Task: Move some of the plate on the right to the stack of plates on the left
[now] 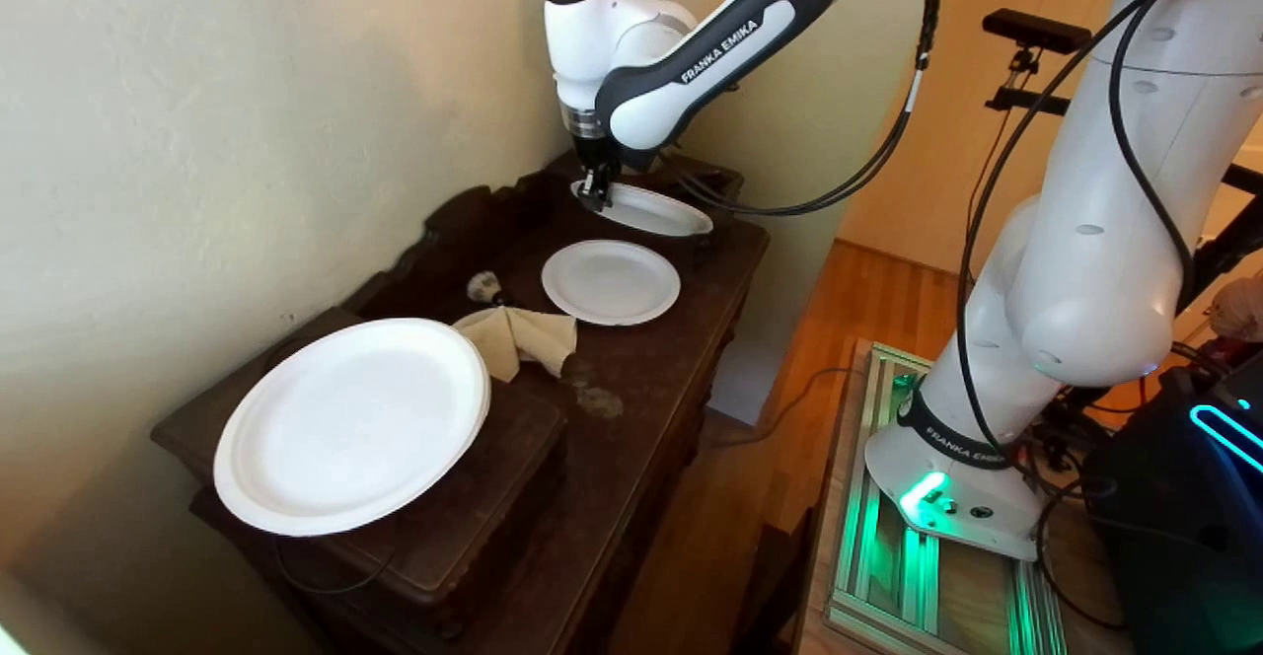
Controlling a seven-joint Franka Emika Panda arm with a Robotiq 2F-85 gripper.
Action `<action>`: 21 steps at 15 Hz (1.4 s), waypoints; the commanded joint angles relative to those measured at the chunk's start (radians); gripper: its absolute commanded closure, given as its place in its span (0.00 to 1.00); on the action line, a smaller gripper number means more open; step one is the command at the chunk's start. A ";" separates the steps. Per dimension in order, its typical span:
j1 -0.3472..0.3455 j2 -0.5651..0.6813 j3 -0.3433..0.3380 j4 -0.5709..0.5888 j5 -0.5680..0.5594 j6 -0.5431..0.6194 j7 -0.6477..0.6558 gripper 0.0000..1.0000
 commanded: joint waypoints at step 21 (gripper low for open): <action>0.092 -0.243 0.202 -0.101 0.047 0.411 -0.267 0.96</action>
